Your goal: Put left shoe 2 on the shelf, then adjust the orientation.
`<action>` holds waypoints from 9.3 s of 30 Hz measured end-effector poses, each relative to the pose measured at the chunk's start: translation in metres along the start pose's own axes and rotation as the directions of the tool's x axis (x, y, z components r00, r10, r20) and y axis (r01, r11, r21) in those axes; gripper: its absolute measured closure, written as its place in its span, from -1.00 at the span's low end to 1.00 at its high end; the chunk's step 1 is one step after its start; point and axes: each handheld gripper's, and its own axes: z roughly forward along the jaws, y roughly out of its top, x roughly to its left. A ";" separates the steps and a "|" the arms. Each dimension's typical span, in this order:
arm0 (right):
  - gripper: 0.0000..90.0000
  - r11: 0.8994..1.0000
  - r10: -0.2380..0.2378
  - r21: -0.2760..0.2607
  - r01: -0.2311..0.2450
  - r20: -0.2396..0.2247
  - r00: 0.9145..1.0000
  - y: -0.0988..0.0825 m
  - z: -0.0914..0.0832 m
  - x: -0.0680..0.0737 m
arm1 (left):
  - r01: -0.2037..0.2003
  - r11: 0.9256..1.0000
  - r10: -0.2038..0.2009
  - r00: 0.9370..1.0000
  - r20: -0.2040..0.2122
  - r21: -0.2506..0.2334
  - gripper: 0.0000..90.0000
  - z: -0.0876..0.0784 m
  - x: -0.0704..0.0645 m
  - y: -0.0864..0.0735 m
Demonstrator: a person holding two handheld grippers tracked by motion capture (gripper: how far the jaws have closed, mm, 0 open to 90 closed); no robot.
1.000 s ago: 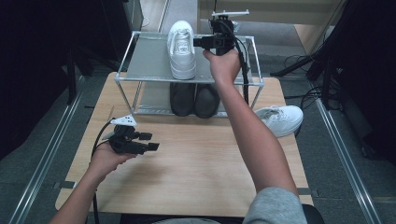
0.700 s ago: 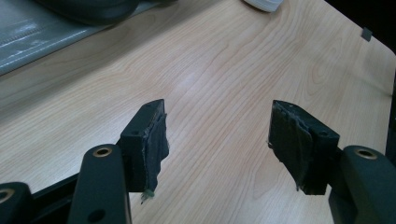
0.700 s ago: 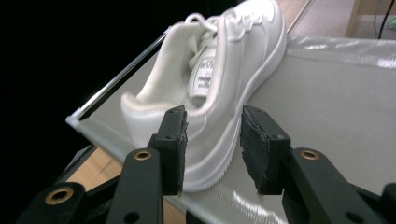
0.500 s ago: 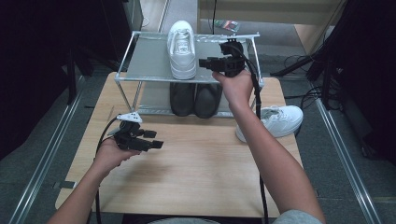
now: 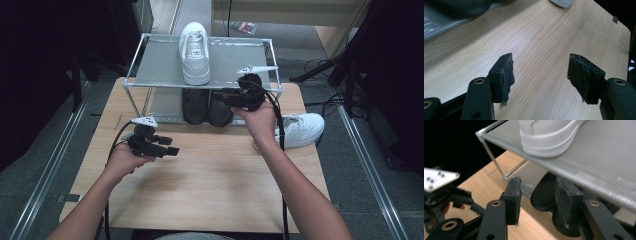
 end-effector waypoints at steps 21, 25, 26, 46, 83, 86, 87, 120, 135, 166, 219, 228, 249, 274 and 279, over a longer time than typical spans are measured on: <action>0.21 0.999 -0.036 0.034 0.038 -0.059 0.998 -0.074 -0.008 0.008 | -0.009 1.000 0.009 1.000 0.005 0.006 -0.16 0.002 0.000 0.002; 0.20 0.999 -0.028 0.040 0.032 -0.075 0.997 -0.089 -0.010 0.009 | -0.015 1.000 0.015 1.000 0.000 0.011 -0.16 0.002 -0.001 0.002; 0.20 0.999 -0.030 0.039 0.033 -0.075 0.997 -0.092 -0.010 0.009 | -0.015 1.000 0.015 1.000 0.003 0.014 -0.16 0.002 -0.001 0.002; 0.20 0.998 0.018 0.057 -0.014 -0.064 0.998 -0.137 -0.028 -0.005 | -0.029 0.999 0.030 1.000 -0.009 0.023 -0.17 -0.002 -0.005 -0.006; 0.23 0.994 0.098 0.033 -0.103 0.122 0.988 -0.125 -0.077 -0.074 | -0.037 0.999 0.038 0.999 -0.025 0.037 -0.17 -0.006 -0.012 -0.016; 0.24 0.989 0.106 0.088 -0.119 0.140 0.984 -0.126 -0.068 -0.086 | -0.033 0.998 0.034 0.999 -0.033 0.046 -0.17 -0.008 -0.012 -0.018; 0.24 0.987 0.112 0.102 -0.127 0.140 0.984 -0.127 -0.064 -0.088 | -0.032 0.999 0.034 0.999 -0.031 0.040 -0.17 -0.008 -0.012 -0.019; 0.70 0.940 0.090 0.312 -0.139 0.167 0.982 -0.136 -0.012 -0.099 | -0.008 1.000 0.010 0.998 -0.068 0.029 -0.17 -0.021 -0.013 -0.032; 0.72 0.947 -0.005 0.314 -0.063 0.211 0.977 -0.123 -0.026 -0.082 | -0.011 0.999 0.013 0.999 -0.050 0.033 -0.17 -0.017 -0.012 -0.029; 0.69 0.947 -0.070 0.319 0.018 0.152 0.986 -0.124 -0.046 -0.003 | -0.040 0.998 0.039 0.999 0.027 0.040 -0.18 0.003 -0.010 -0.008; 0.45 0.918 -0.020 0.385 0.094 -0.191 0.981 -0.161 0.050 0.097 | -0.071 0.997 0.069 0.997 0.041 0.037 -0.17 0.010 -0.020 -0.006; 0.31 0.942 -0.043 0.318 0.105 -0.194 0.980 -0.152 0.030 0.092 | -0.079 0.996 0.077 0.996 0.049 0.035 -0.17 0.012 -0.021 -0.004; 0.63 0.990 0.016 0.142 -0.005 -0.083 0.996 -0.141 -0.042 0.034 | -0.096 0.995 0.095 0.993 0.067 0.016 0.82 0.023 -0.028 0.013; 1.00 0.976 0.103 0.181 -0.119 0.094 0.990 -0.167 -0.041 0.004 | -0.144 0.985 0.130 0.981 0.147 0.094 1.00 0.065 -0.039 0.023; 1.00 0.977 0.097 0.185 -0.111 0.084 0.992 -0.169 -0.037 0.003 | -0.142 0.985 0.126 0.979 0.162 0.098 1.00 0.064 -0.043 0.020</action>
